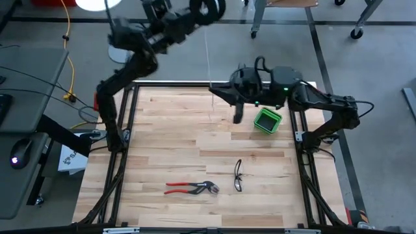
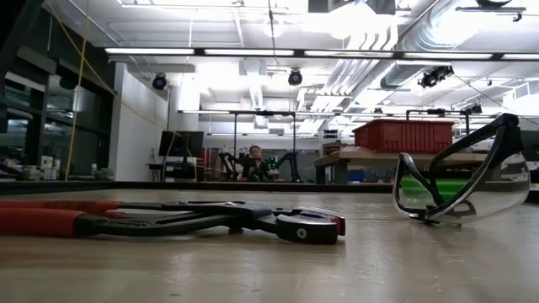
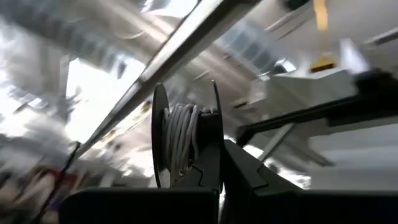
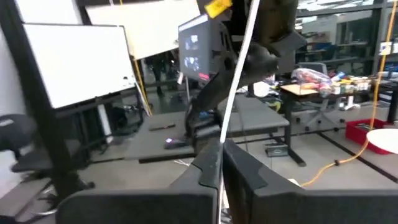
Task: Coil cords
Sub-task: Coil the wire into the spool
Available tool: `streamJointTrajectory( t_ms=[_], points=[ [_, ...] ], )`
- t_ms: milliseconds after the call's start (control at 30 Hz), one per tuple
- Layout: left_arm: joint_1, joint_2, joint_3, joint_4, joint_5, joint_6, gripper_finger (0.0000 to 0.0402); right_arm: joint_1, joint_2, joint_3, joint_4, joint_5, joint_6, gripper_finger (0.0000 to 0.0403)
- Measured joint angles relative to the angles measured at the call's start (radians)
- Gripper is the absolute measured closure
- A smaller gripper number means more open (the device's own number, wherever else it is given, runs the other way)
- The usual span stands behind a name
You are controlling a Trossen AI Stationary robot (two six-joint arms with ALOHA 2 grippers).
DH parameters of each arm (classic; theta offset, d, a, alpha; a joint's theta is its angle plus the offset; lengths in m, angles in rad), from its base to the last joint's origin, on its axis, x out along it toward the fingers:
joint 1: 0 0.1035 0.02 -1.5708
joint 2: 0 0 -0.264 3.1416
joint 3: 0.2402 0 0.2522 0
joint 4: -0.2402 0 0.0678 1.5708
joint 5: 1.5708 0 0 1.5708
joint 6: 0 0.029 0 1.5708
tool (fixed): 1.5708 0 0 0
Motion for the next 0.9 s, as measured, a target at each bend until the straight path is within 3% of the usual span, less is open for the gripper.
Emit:
streamJointTrajectory(
  t_ms=[267,533,733,900],
  points=[
    [0.100,-0.154,0.002,-0.635,0.006,0.194,0.0402,0.057,-0.085,0.000,-0.126,0.002,0.007,0.0402],
    [0.140,-0.272,0.002,-1.179,-0.006,0.197,0.0401,0.040,-0.150,0.000,-0.172,0.013,-0.020,0.0402],
    [0.113,-0.283,0.001,-1.393,-0.006,0.175,0.0401,-0.010,-0.167,0.000,-0.160,-0.005,-0.030,0.0403],
    [0.073,-0.245,0.000,-1.462,0.046,0.170,0.0401,-0.042,-0.167,0.000,-0.160,-0.033,-0.038,0.0403]
  ],
)
